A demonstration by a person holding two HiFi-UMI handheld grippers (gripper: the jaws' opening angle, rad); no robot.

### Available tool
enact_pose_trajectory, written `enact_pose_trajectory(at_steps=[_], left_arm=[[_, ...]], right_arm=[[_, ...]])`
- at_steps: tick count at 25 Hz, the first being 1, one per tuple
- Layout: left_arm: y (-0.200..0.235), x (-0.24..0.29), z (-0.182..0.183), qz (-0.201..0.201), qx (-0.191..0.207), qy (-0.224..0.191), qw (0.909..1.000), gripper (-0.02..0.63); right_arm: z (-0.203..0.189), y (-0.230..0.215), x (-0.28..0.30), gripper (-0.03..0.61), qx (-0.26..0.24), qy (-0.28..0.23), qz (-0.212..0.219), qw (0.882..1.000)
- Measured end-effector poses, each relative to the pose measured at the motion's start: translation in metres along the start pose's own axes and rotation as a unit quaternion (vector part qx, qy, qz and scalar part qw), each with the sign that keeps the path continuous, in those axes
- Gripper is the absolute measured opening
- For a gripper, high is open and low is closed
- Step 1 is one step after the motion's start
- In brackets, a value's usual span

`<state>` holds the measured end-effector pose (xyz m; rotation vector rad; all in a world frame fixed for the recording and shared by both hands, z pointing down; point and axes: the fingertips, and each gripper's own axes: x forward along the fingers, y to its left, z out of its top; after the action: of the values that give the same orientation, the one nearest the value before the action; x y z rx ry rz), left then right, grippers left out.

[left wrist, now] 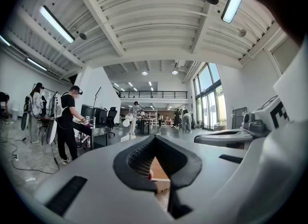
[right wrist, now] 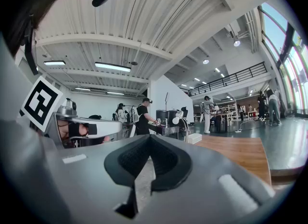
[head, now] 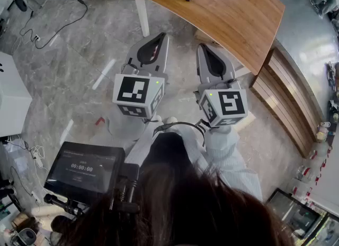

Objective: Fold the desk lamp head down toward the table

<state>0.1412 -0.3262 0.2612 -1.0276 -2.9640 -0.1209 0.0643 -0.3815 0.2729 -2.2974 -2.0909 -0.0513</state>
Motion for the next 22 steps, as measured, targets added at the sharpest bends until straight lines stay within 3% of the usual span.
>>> enact_pose_trajectory(at_steps=[13, 22], left_arm=[[0.007, -0.001, 0.0, 0.009, -0.001, -0.001, 1.0, 0.003], [0.015, 0.007, -0.007, 0.042, -0.008, 0.005, 0.9991, 0.003]], right_arm=[[0.004, 0.003, 0.003, 0.002, 0.018, -0.014, 0.002, 1.0], [0.004, -0.014, 0.007, 0.002, 0.028, -0.009, 0.021, 0.999]])
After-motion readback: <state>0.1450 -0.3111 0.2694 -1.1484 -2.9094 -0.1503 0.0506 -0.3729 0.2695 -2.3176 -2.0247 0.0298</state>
